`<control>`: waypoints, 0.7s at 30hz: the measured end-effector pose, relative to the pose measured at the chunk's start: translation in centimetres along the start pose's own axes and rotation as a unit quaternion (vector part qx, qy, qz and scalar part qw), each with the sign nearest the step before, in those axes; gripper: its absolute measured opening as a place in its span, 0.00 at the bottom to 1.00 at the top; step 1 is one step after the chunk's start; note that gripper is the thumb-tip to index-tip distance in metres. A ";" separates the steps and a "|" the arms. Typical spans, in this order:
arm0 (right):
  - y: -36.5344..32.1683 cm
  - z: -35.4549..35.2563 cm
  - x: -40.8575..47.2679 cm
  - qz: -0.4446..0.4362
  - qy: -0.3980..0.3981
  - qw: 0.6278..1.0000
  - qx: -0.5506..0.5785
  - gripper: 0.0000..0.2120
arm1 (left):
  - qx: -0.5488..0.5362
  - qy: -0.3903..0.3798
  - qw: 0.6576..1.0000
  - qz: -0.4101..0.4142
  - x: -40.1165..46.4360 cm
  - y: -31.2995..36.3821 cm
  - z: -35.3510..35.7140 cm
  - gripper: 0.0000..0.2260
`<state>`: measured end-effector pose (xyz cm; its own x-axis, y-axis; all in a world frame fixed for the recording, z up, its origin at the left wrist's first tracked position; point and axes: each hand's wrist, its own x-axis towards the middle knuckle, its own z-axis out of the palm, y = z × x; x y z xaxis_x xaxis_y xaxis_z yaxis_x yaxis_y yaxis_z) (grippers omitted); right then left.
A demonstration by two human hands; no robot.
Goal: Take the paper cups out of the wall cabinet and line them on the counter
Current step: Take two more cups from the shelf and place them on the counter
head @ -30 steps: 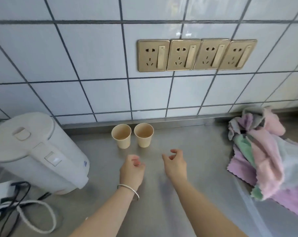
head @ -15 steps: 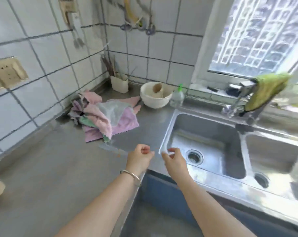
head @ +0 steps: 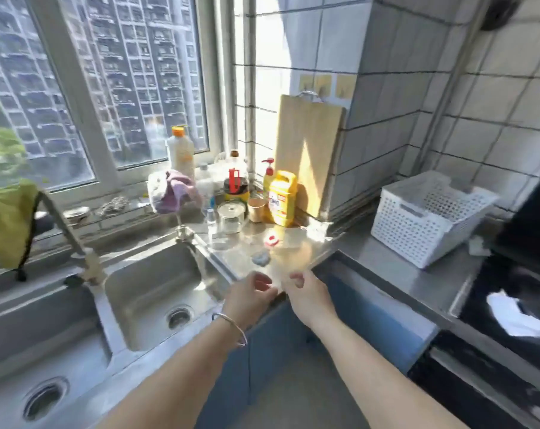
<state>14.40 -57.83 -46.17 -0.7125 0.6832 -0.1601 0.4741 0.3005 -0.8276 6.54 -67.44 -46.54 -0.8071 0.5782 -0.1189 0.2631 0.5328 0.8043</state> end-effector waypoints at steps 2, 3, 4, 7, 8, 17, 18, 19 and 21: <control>1.3 -5.4 2.2 0.012 0.066 0.997 -0.029 0.14 | 0.003 -0.037 0.998 0.057 2.4 5.6 3.3 0.13; 1.6 -8.0 3.4 0.015 0.096 0.994 -0.044 0.13 | 0.004 -0.051 0.995 0.082 3.8 8.3 4.6 0.12; 1.6 -10.5 4.5 0.014 0.122 0.991 -0.057 0.12 | 0.008 -0.062 0.992 0.106 5.1 11.0 5.5 0.12; 0.3 -17.8 8.0 -0.008 0.187 0.979 -0.080 0.11 | 0.021 -0.078 0.981 0.176 9.2 18.5 7.3 0.13; -0.5 -20.1 9.3 -0.017 0.210 0.974 -0.086 0.11 | 0.016 -0.081 0.977 0.197 10.7 20.8 7.6 0.13; -9.9 -36.9 21.0 -0.045 0.409 0.906 -0.100 0.14 | -0.049 -0.133 0.938 0.316 23.5 40.9 7.5 0.10; -10.9 -38.6 21.9 -0.051 0.424 0.899 -0.098 0.14 | -0.057 -0.144 0.935 0.320 24.7 43.0 7.5 0.09; -11.9 -40.3 22.8 -0.060 0.439 0.891 -0.098 0.14 | -0.066 -0.153 0.931 0.324 25.9 45.0 7.4 0.10; -13.6 -43.4 24.3 -0.082 0.456 0.880 -0.104 0.14 | -0.076 -0.163 0.925 0.334 28.0 49.0 7.2 0.11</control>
<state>13.06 -16.39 -15.49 -0.1132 0.8401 0.5304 0.5558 0.4961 -0.6671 0.67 -20.71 -14.60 -0.2822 0.9159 0.2856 0.5492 -0.0899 0.8309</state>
